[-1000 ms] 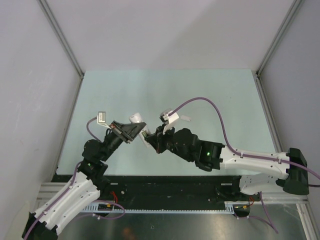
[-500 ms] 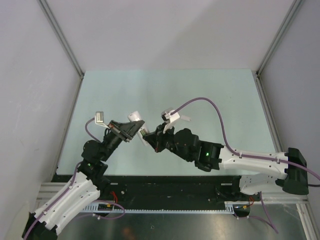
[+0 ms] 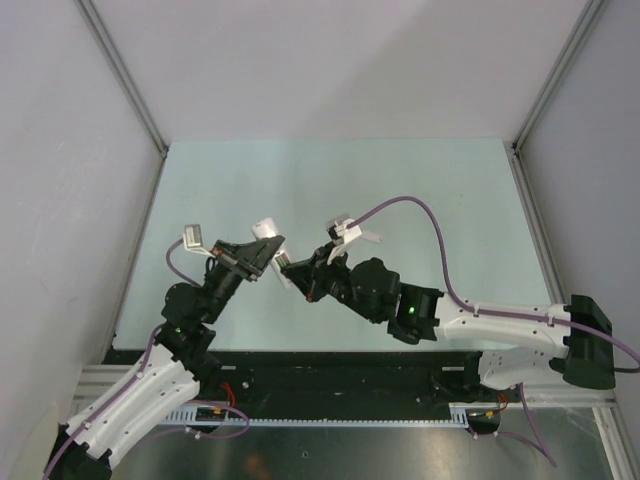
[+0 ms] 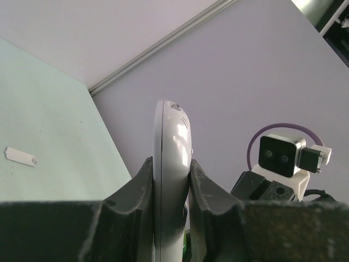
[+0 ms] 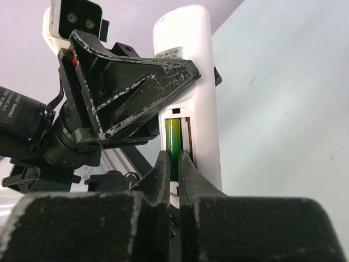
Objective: Load the batteries into the remote control
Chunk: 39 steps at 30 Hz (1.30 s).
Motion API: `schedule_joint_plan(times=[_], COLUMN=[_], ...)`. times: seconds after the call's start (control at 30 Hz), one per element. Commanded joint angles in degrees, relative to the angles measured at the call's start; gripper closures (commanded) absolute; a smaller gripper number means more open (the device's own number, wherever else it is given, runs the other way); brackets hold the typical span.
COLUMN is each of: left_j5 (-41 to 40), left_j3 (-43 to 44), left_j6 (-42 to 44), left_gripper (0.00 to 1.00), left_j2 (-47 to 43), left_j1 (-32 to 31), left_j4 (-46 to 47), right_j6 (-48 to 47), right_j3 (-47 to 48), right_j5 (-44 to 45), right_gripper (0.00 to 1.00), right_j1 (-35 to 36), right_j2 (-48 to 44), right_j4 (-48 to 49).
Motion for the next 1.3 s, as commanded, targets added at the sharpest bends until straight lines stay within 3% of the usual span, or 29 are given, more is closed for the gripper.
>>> schedule_joint_plan(times=[0.0,0.3,0.5,0.77,1.1,1.27], left_j5=[11.9,10.9,10.6,9.9,8.3,5.9], left_j3=[1.3,1.2,1.9,2.5,1.2,-0.4], left_j6=[-7.7,-7.1,-5.9,-4.8,-3.4,0.5], left_gripper=[1.00,1.00,1.00,1.00,1.00,1.00], left_j2=[-0.4,-0.1,0.1,0.4,0.5,0.8], left_j1=[-5.3,-6.4,-6.4,-6.3,-6.3,-6.2], left_j4=[9.7,10.2,10.2,10.2,10.0,6.6], right_j6=[1.4,2.6,3.4,4.4,4.3,2.3], right_j3=[-0.2,0.3,0.5,1.9,1.9,2.0], right_j5=[0.8,-0.3,-0.7,-1.0,-0.3,-0.2], right_gripper=[1.00,1.00,0.82,0.72,0.72,0.61], right_j1=[-1.2,-2.6,-2.6,-2.3,-3.3,-4.0], right_j2=[4.0,5.1,5.1,5.9,4.8,1.2], right_j4=[6.5,1.0,-2.2,-7.6,-9.8,-10.5])
